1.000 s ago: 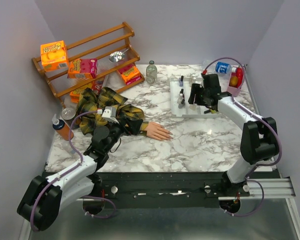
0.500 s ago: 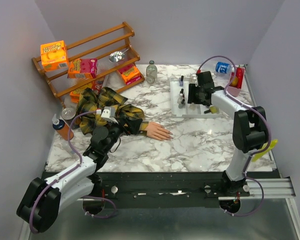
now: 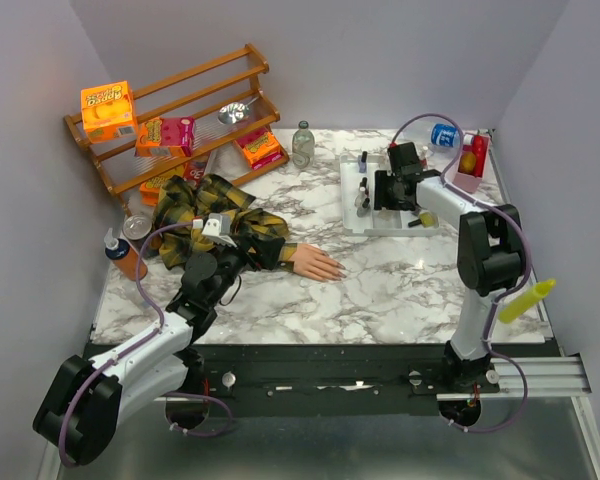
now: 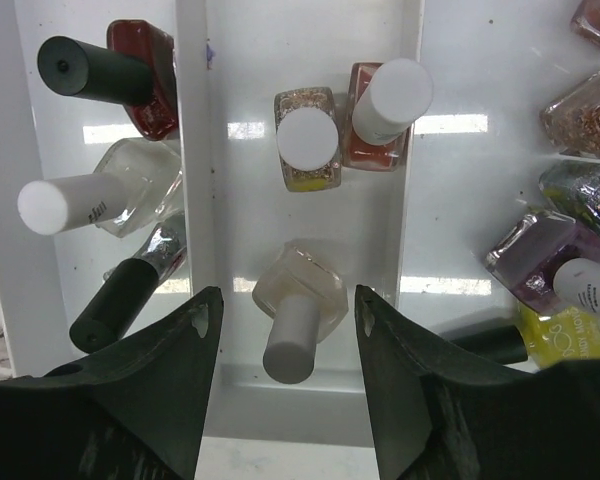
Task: Paint the nails
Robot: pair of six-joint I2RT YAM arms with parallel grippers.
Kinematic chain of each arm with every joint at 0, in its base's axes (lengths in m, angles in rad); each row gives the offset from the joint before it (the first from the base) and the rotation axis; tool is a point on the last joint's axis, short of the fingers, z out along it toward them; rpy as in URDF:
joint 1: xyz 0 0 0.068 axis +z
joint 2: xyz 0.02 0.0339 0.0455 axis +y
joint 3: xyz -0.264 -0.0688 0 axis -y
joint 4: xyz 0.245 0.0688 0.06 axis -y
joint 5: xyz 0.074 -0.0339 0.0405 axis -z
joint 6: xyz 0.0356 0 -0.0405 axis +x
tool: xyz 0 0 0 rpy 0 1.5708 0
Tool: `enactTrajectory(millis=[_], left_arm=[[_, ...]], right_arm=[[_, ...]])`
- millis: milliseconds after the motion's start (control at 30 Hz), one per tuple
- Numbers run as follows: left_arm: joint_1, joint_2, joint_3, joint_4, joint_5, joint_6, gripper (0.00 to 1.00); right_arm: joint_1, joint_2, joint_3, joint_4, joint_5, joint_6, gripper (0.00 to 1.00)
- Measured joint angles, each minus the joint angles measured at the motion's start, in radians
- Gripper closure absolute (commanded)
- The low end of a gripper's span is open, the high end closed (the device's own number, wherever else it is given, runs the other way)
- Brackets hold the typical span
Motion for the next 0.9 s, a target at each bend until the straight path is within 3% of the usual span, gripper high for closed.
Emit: enactTrajectory(millis=[100, 367, 433, 667, 900], left_arm=[[0.000, 0.000, 0.000, -0.004, 0.000, 0.000, 0.01], [0.000, 0.000, 0.000, -0.006, 0.000, 0.000, 0.01], [0.000, 0.000, 0.000, -0.008, 0.000, 0.000, 0.01], [0.000, 0.003, 0.000, -0.010, 0.000, 0.000, 0.01], [0.000, 0.008, 0.000, -0.010, 0.000, 0.000, 0.01]], right_arm=[[0.000, 0.018, 0.008, -0.005, 0.000, -0.002, 0.37], [0.000, 0.057, 0.035, -0.044, 0.000, -0.002, 0.55], [0.000, 0.057, 0.036, -0.049, 0.000, -0.002, 0.56], [0.000, 0.057, 0.038, -0.053, 0.000, -0.002, 0.79], [0.003, 0.056, 0.038, -0.053, 0.002, -0.002, 0.84]])
